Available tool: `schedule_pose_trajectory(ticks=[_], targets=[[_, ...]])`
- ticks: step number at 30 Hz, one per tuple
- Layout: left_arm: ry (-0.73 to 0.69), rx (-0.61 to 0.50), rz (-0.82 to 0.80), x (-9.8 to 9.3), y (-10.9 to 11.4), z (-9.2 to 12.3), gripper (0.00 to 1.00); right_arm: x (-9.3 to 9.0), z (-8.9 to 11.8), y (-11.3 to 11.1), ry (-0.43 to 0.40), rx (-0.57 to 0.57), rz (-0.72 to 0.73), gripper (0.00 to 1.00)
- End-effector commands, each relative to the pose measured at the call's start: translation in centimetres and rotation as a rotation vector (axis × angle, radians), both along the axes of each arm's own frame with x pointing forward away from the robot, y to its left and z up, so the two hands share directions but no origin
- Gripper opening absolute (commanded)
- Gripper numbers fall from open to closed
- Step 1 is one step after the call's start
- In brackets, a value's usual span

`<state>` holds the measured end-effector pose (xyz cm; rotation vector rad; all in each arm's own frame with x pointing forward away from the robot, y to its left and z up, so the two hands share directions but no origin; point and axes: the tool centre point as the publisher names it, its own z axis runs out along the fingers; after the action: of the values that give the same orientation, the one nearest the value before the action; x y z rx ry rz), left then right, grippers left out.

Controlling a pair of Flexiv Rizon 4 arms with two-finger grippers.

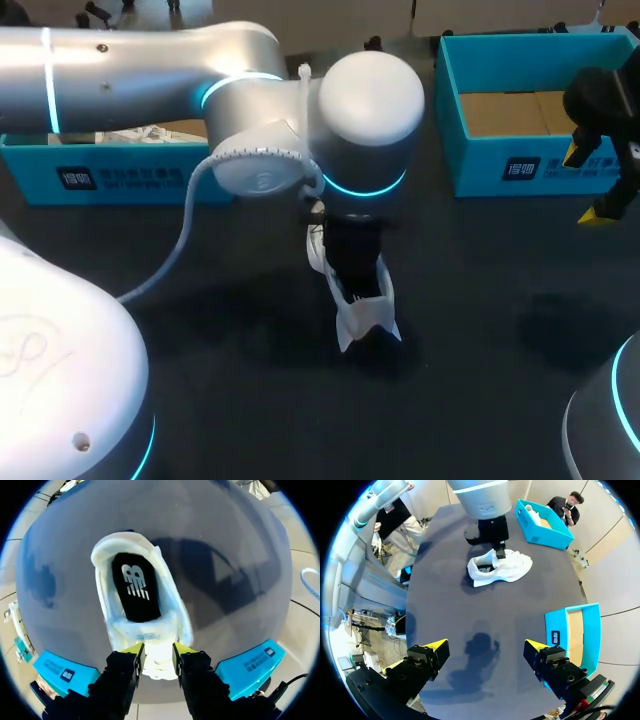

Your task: Take the shoe out of the shoebox, open the shoe tongue, remove and reinsert the insole, then place the shoe into the shoebox

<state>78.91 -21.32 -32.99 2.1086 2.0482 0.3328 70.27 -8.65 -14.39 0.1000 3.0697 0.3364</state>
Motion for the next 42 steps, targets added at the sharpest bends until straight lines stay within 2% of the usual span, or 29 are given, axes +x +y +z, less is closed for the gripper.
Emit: schedule_pose_trajectory(ticks=[1, 5, 17, 24, 25, 28, 29, 31, 37, 42], targets=[[-0.007, -0.015, 0.018, -0.3, -0.2, 0.1, 0.38, 0.2, 0.0, 0.1, 0.003, -0.002, 0.0, 1.0], [-0.012, -0.046, 0.068, -0.2, -0.4, 0.5, 0.45, 0.2, 0.0, 0.1, 0.003, -0.002, 0.0, 1.0], [0.009, -0.073, 0.204, -1.4, -0.4, -0.3, 0.44, 0.2, 0.0, 0.1, 0.003, -0.002, 0.0, 1.0], [0.021, -0.134, 0.419, -1.3, -0.1, 1.2, 0.53, 0.2, 0.0, 0.1, 0.003, -0.002, 0.0, 1.0], [0.025, -0.144, 0.451, -1.4, -0.1, 1.4, 0.49, 0.2, 0.0, 0.1, 0.003, -0.002, 0.0, 1.0], [0.043, -0.184, 0.576, -1.2, 0.2, 2.1, 0.57, 0.2, 0.0, 0.1, 0.003, -0.002, 0.0, 1.0], [0.049, -0.187, 0.587, -1.3, 0.3, 2.2, 0.69, 0.2, 0.0, 0.1, 0.003, -0.002, 0.0, 1.0], [0.049, -0.213, 0.649, -1.7, 0.5, 2.4, 1.0, 0.2, 0.0, 0.1, 0.003, -0.002, 0.0, 1.0], [0.041, -0.262, 0.793, -3.0, 0.9, 2.8, 1.0, 0.2, 0.0, 0.1, 0.003, -0.002, 0.0, 1.0], [0.046, -0.366, 0.961, -3.5, 1.9, 3.5, 1.0, 0.2, 0.0, 0.1, 0.003, -0.002, 0.0, 1.0]])
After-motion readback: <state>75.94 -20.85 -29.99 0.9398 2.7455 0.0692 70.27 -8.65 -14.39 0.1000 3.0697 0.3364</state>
